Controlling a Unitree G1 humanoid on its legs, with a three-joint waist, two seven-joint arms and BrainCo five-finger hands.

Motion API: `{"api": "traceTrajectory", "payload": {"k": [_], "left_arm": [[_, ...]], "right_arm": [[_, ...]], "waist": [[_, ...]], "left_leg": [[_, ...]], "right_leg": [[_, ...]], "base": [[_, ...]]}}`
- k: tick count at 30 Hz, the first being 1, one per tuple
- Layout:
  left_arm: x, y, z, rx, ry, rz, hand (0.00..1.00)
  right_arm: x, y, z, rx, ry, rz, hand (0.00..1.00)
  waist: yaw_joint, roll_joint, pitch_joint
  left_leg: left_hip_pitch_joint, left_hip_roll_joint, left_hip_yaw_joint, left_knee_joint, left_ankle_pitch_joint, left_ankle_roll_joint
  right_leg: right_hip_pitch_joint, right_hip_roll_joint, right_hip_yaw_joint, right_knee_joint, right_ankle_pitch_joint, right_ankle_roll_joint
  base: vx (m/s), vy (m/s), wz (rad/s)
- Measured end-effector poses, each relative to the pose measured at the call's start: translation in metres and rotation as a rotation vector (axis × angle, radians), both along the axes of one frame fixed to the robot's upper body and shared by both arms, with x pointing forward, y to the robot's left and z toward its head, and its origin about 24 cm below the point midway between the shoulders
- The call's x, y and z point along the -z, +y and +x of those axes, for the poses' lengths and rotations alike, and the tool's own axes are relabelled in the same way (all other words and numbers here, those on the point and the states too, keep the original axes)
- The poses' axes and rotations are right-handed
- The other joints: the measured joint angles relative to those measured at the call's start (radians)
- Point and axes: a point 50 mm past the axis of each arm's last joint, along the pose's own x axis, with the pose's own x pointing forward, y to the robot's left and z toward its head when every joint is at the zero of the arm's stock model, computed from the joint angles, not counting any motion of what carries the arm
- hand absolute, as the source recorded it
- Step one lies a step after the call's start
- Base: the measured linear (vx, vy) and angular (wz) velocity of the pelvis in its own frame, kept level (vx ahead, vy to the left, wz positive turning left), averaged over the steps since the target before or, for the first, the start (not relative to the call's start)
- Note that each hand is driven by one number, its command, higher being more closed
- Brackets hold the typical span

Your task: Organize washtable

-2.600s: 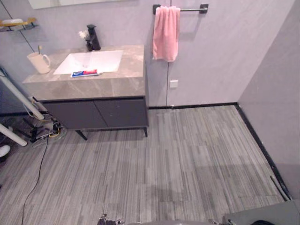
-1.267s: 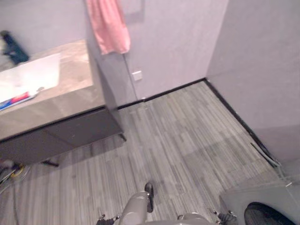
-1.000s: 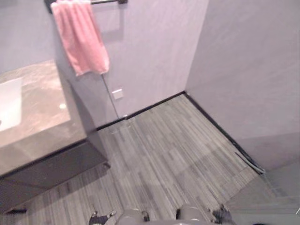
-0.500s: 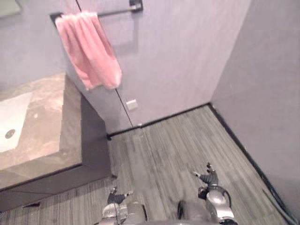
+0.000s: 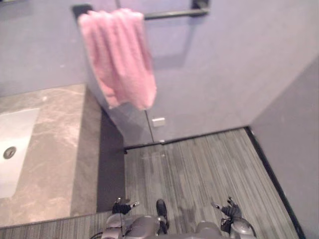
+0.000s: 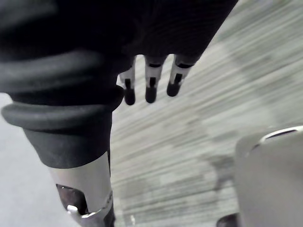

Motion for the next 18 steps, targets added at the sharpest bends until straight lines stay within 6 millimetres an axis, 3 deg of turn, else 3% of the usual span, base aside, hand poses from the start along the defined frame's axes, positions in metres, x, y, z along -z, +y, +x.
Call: {"api": "traceTrajectory", "payload": {"k": [3,4,6,8,9,10,13,14,16,18], "left_arm": [[0.001,-0.004,-0.001,0.010,0.007,-0.005,0.00],[0.001,-0.004,-0.002,0.008,0.010,-0.006,0.00],[0.002,-0.001,-0.003,-0.016,0.012,-0.008,0.00],[0.002,0.001,-0.007,-0.059,0.013,-0.017,0.00],[0.003,0.004,-0.009,-0.074,0.015,-0.013,0.00],[0.003,0.008,-0.012,-0.106,0.015,-0.012,0.00],[0.005,-0.006,-0.015,-0.085,0.025,-0.048,0.00],[0.005,-0.008,-0.014,-0.078,0.021,-0.053,0.00],[0.003,-0.008,-0.011,-0.100,0.004,-0.066,0.00],[0.003,-0.008,-0.010,-0.092,-0.001,-0.070,0.00]], "right_arm": [[0.001,0.000,0.000,0.076,0.006,0.026,0.00],[0.001,0.000,0.001,0.082,0.005,0.029,0.00],[0.002,0.001,0.000,0.105,0.006,0.041,0.00],[0.004,0.006,-0.003,0.169,0.010,0.097,0.00],[0.006,0.008,-0.007,0.182,0.019,0.109,0.00],[0.007,0.014,-0.011,0.193,0.026,0.128,0.00],[0.006,0.008,-0.010,0.199,0.017,0.121,0.00],[0.006,0.006,-0.010,0.204,0.019,0.118,0.00],[0.006,0.003,-0.013,0.210,0.030,0.104,0.00],[0.007,0.003,-0.013,0.209,0.038,0.105,0.00]], "waist": [[0.007,-0.001,0.004],[0.003,0.004,0.007],[0.001,-0.005,0.005],[0.005,-0.012,0.003],[0.014,-0.027,-0.006],[0.018,-0.052,-0.021],[0.009,0.013,-0.039],[0.011,0.021,-0.036],[0.018,0.030,-0.032],[0.020,0.032,-0.030]], "left_leg": [[0.096,-0.011,-0.072,0.008,-0.038,0.021],[0.128,-0.008,-0.107,0.009,-0.049,0.017],[0.169,-0.003,-0.143,0.012,-0.059,0.003],[0.192,0.019,-0.157,0.034,-0.117,-0.024],[0.198,0.017,-0.157,0.051,-0.144,-0.039],[0.205,0.015,-0.166,0.091,-0.191,-0.059],[0.151,0.096,-0.147,0.271,-0.241,-0.124],[0.123,0.116,-0.135,0.342,-0.246,-0.132],[-0.010,0.216,-0.047,0.684,-0.234,-0.161],[-0.032,0.268,-0.002,0.746,-0.248,-0.145]], "right_leg": [[-0.128,0.026,0.009,0.130,-0.090,-0.042],[-0.168,0.047,0.006,0.083,-0.122,-0.067],[-0.208,0.071,0.002,-0.049,-0.128,-0.079],[-0.231,0.106,0.020,-0.241,-0.092,-0.101],[-0.238,0.106,0.035,-0.317,-0.032,-0.133],[-0.234,0.101,0.052,-0.357,0.066,-0.140],[-0.164,0.130,-0.029,-0.392,0.020,-0.170],[-0.142,0.139,-0.040,-0.407,0.015,-0.176],[-0.059,0.173,-0.066,-0.446,-0.010,-0.201],[-0.012,0.186,-0.065,-0.461,-0.019,-0.214]], "base": [[0.47,0.044,0.81],[0.50,-0.047,1.10],[0.45,-0.098,1.10],[0.39,-0.131,0.83],[0.39,-0.208,0.54],[0.42,-0.231,0.46],[0.40,-0.261,0.53],[0.34,-0.242,0.54],[0.27,-0.205,0.24],[0.21,-0.119,-0.19]]}}
